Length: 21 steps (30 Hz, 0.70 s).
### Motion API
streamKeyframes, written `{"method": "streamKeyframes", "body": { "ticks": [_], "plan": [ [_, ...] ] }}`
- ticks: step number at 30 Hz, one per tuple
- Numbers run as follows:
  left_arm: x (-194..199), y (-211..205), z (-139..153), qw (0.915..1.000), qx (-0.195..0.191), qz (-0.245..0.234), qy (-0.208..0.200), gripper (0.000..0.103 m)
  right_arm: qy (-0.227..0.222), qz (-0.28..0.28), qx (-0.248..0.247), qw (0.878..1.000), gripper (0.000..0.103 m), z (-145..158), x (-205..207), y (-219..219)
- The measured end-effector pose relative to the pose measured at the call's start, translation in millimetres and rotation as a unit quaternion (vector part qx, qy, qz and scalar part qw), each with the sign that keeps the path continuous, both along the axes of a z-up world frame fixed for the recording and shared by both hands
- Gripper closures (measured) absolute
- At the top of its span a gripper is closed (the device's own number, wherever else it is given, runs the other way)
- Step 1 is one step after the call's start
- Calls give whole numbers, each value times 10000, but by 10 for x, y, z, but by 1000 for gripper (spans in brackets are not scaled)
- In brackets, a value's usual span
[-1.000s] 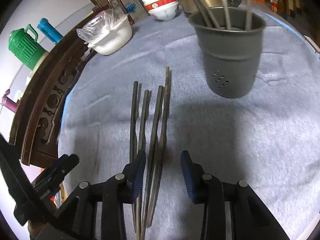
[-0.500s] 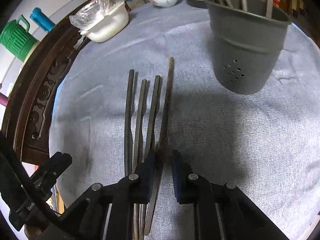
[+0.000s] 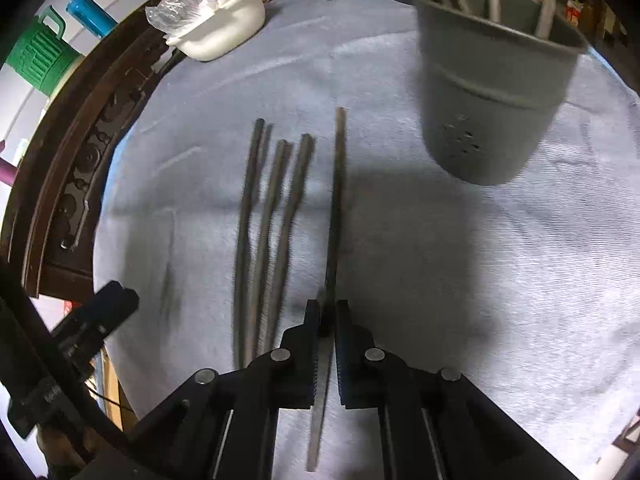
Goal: Organize utensils
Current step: 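Grasp a dark chopstick with the right gripper while the left gripper grasps another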
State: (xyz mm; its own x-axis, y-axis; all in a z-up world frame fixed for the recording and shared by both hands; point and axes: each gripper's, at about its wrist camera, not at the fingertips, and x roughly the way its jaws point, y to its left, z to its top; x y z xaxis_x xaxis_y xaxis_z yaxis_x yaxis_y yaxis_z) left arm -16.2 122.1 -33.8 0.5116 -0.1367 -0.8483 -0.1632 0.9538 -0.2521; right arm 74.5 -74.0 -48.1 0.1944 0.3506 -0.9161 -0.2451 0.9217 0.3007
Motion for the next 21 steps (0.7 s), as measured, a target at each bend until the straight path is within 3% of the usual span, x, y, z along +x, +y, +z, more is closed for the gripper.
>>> {"method": "streamKeyframes", "body": {
  "ticks": [4,8,13,18,21],
  "plan": [
    [54,-69,28,9999,-64,-111,83,31,210,110,-102,9997,95,-1,-34,-147],
    [213,-233,99,9988,-241,-365,211,31,410,40,326,9986,91,-31,-51,-256],
    [482,-486,160,9976,-199,-572,334,31,328,-70,502,9982,88,-12,-79,-319],
    [730,-666,5,9947,-182,-523,864,33,245,-145,716,9970,88,27,-145,-439],
    [811,-732,-87,9923,-196,-505,1118,39,223,-197,804,9963,88,42,-152,-514]
  ]
}}
